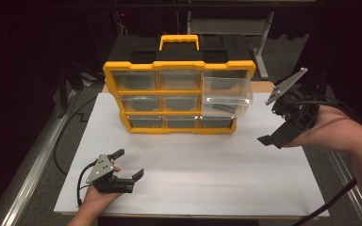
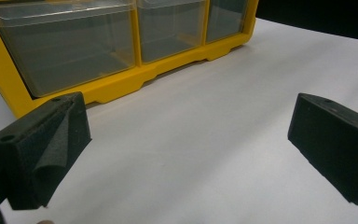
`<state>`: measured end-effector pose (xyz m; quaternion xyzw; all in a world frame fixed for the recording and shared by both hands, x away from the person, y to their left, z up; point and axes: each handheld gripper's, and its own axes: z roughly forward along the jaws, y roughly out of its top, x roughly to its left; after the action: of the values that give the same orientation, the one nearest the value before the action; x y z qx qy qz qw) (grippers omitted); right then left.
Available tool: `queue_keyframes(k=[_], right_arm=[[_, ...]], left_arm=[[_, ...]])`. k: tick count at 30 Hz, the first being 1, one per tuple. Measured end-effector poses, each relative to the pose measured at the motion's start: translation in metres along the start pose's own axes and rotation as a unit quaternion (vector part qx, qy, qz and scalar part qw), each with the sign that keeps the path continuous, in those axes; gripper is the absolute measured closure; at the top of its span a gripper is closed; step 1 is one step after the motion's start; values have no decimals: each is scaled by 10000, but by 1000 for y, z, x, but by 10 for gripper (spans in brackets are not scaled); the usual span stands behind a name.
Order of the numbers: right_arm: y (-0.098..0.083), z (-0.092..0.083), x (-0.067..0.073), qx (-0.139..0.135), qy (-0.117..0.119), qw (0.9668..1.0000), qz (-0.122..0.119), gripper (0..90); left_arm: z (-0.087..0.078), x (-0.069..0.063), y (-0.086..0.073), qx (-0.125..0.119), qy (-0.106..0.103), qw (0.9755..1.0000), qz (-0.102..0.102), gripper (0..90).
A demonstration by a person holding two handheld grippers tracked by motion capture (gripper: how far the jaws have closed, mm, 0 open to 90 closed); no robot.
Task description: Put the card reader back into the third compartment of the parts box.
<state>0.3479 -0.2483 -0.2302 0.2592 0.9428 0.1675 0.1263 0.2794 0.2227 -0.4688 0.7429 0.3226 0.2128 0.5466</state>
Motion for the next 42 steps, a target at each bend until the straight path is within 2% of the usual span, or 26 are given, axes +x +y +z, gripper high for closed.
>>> queue_keyframes(k=[8, 23, 38, 42], right_arm=[[-9, 31, 5, 192, 67, 9998, 25, 3], [-22, 89, 15, 420, 145, 9990, -96, 3], [-39, 152, 25, 694, 290, 9972, -4, 3], [-42, 167, 28, 676, 328, 9972, 32, 3]], left_arm=[[0, 0, 0, -2, -3, 10000, 8, 3], [0, 0, 0, 9, -13, 10000, 9, 3], [0, 0, 0, -6, -20, 10000, -6, 3], [0, 0, 0, 3, -23, 10000, -6, 3]])
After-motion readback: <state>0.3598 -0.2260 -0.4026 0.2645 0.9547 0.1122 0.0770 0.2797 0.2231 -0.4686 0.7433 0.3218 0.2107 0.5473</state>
